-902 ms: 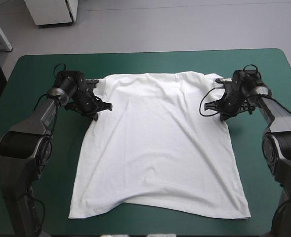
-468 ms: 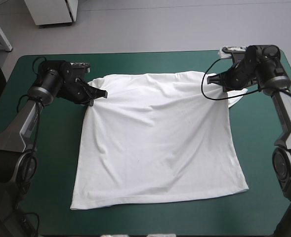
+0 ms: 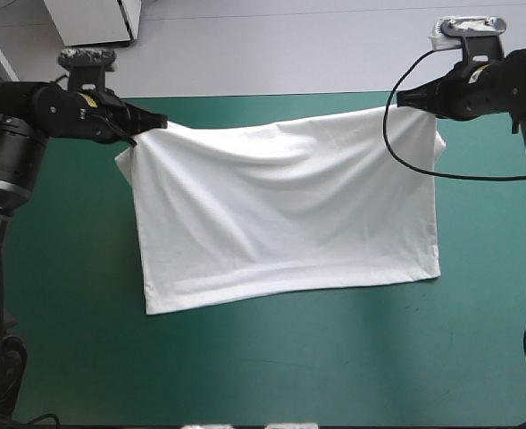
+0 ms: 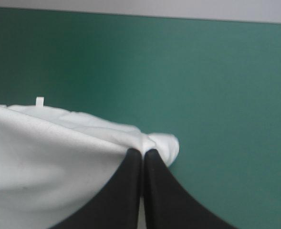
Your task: Fold the cloth
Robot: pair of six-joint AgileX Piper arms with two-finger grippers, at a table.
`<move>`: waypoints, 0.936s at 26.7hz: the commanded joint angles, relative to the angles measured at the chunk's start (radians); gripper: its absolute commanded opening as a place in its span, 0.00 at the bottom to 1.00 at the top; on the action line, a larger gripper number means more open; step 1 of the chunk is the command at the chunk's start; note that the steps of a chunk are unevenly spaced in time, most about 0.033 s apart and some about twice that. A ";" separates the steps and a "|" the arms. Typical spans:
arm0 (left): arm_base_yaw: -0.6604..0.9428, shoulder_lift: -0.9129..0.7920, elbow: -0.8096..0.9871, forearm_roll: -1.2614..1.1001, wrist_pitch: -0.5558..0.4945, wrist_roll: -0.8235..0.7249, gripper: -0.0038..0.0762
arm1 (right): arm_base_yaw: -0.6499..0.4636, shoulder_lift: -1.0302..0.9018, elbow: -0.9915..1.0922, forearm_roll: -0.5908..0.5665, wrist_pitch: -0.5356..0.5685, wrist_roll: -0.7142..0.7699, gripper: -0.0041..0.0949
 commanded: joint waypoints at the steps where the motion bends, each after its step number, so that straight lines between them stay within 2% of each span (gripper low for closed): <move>1: -0.005 -0.057 -0.155 -0.009 -0.028 -0.003 0.04 | -0.001 -0.093 -0.058 -0.001 -0.072 -0.018 0.02; 8: -0.005 -0.057 -0.373 -0.009 0.052 0.023 0.04 | -0.001 -0.162 -0.107 0.001 -0.103 -0.032 0.02; 17: -0.005 -0.043 -0.398 -0.009 0.045 0.023 0.04 | -0.001 -0.160 -0.126 -0.004 -0.152 -0.042 0.02; 20: -0.005 -0.008 -0.398 -0.004 -0.012 0.028 0.04 | -0.001 -0.119 -0.126 -0.021 -0.223 -0.053 0.02; 25: -0.005 0.125 -0.398 0.029 -0.284 0.017 0.04 | -0.003 0.035 -0.126 -0.075 -0.485 -0.029 0.02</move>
